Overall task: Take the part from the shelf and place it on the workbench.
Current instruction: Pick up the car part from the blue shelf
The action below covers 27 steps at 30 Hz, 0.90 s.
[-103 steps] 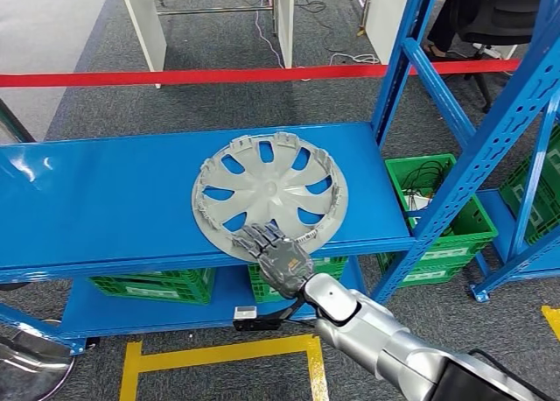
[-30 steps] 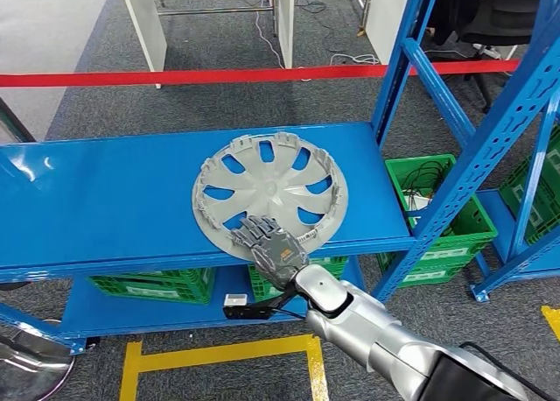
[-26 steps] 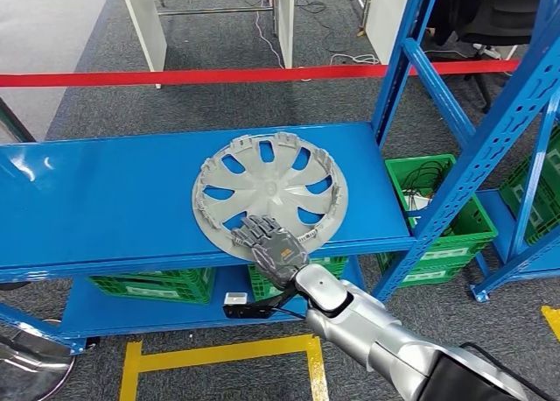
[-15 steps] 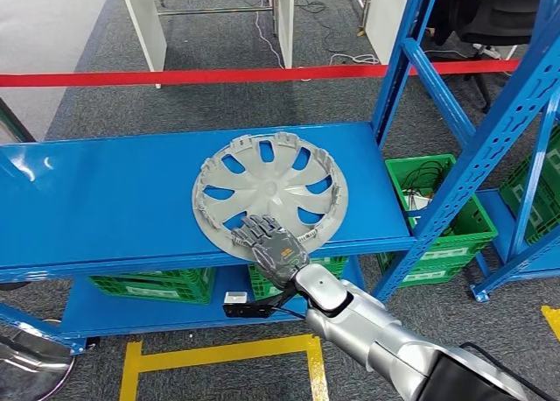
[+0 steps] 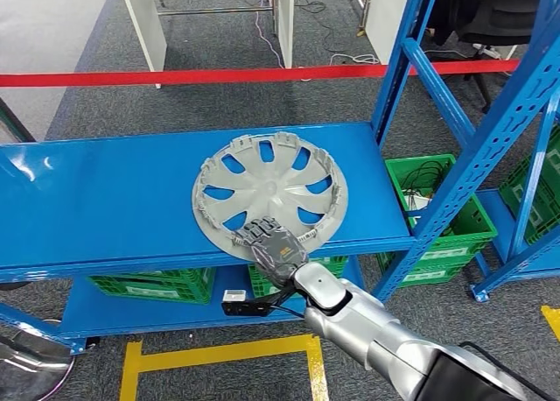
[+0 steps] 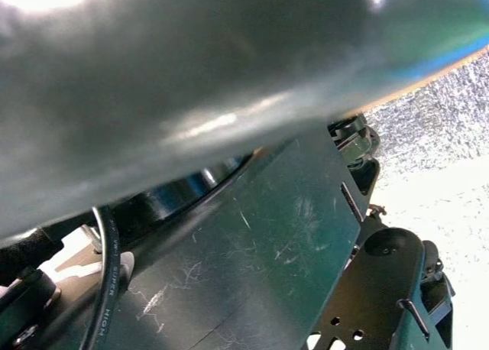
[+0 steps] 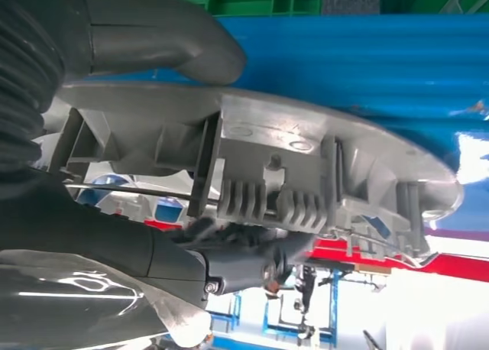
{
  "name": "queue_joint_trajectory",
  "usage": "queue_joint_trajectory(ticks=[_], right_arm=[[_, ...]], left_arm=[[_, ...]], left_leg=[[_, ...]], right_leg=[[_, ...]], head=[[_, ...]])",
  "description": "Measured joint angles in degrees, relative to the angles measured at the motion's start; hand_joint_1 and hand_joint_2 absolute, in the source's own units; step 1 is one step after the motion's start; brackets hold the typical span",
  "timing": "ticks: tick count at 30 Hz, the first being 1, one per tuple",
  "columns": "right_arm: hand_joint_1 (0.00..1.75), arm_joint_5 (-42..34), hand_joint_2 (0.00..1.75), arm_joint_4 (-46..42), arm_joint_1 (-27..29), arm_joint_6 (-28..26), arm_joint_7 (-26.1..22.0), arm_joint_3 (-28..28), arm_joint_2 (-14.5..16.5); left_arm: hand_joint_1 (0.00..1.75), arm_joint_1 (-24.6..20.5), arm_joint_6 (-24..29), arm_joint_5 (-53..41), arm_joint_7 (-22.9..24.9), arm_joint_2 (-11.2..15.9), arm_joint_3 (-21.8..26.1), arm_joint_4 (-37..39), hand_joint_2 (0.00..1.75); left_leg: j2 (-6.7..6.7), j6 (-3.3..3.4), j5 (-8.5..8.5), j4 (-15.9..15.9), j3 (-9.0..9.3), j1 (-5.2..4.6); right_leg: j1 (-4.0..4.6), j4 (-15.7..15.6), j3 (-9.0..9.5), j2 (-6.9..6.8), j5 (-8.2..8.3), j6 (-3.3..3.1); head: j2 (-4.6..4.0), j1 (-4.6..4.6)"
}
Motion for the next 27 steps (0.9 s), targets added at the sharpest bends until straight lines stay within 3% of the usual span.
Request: queue_joint_trajectory(ticks=[27], right_arm=[[1.75,1.2,1.75,0.4,-0.5,-0.4,0.6,0.0,0.3]], left_arm=[[0.0,0.0,0.0,0.0,0.0,-0.2,0.4,0.0,0.0]], left_leg=[[0.0,-0.01,0.02,0.0,-0.02,0.0]], right_leg=[[0.0,0.0,-0.03,0.01,0.02,-0.01]], head=[[0.0,-0.01]])
